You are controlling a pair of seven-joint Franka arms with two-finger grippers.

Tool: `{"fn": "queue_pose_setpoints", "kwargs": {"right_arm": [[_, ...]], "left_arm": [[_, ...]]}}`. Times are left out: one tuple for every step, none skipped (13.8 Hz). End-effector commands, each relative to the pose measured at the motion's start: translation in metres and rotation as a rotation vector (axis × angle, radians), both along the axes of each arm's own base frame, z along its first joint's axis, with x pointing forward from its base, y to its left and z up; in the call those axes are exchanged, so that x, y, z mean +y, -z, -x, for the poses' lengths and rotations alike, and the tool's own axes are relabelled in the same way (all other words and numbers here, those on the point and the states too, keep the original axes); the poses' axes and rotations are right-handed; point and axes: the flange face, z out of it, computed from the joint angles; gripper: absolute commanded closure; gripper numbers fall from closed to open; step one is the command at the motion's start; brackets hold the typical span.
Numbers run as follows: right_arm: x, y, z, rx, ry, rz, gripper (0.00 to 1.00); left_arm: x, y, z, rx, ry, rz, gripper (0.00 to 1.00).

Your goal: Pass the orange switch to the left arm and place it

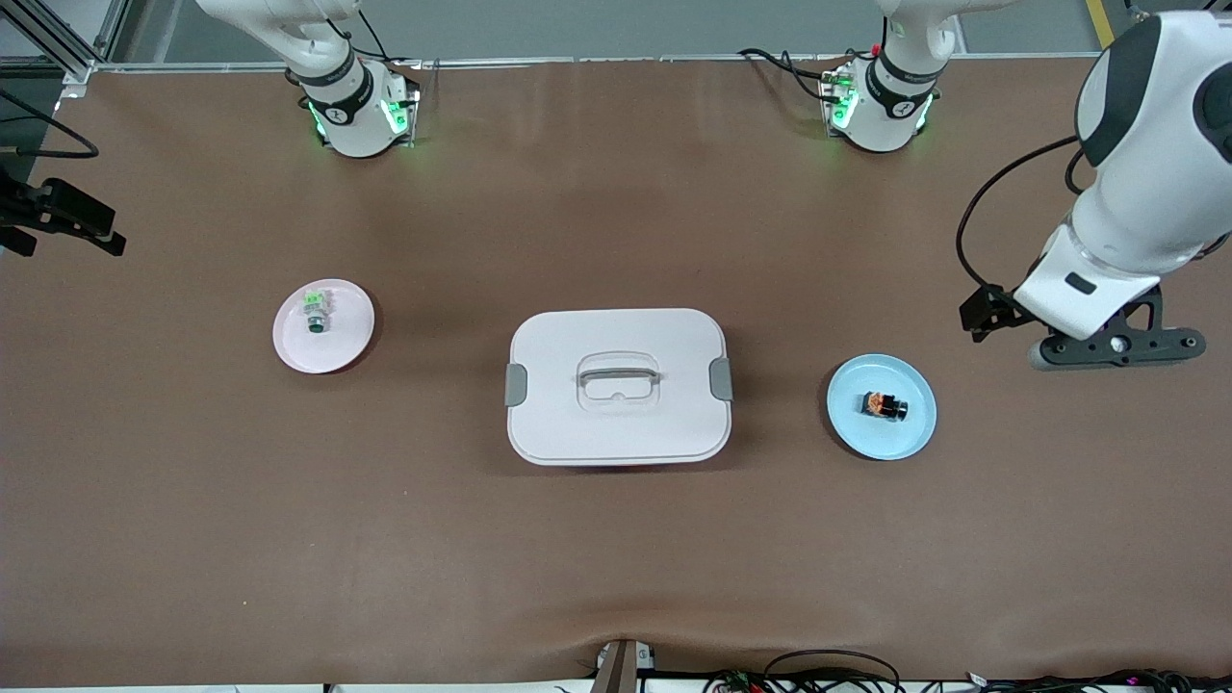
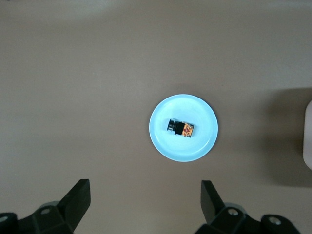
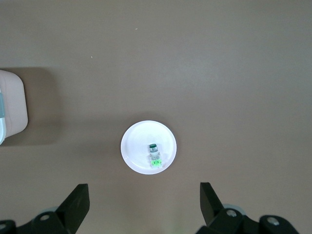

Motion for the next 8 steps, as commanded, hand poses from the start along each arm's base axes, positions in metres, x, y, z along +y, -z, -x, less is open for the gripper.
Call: {"fn": "queue_pose_setpoints", "kwargs": {"right_arm": [[-0.001, -0.005, 0.007, -0.008, -0.009, 0.008, 0.00], [-0.002, -0.004, 0.008, -0.002, -0.007, 0.007, 0.00], [-0.002, -0.004, 0.008, -0.004, -0.005, 0.003, 0.00], [-0.003, -0.004, 0.008, -0.004, 0.001, -0.006, 0.00], [-0.004, -0.004, 0.007, -0.006, 0.002, -0.008, 0.00], [-0.003, -0.004, 0.007, -0.004, 0.002, -0.008, 0.00], [-0.003, -0.004, 0.007, -0.003, 0.012, -0.018, 0.00], [-0.001, -0.004, 0.007, -0.001, 0.018, -0.037, 0.00]], "left_arm": [[0.006, -0.039, 0.026, -0.022, -0.010, 0.032, 0.00], [0.011, -0.048, 0.033, -0.020, -0.021, 0.051, 0.00], [0.016, -0.055, 0.041, -0.004, -0.008, 0.068, 0.00], [0.016, -0.061, 0.049, 0.017, 0.030, 0.075, 0.00], [0.019, -0.067, 0.056, 0.015, 0.057, 0.072, 0.00], [0.024, -0.072, 0.062, 0.012, 0.063, 0.073, 0.00], [0.030, -0.074, 0.068, 0.017, 0.067, 0.096, 0.00], [0.039, -0.075, 0.072, 0.024, 0.073, 0.124, 0.00]]}}
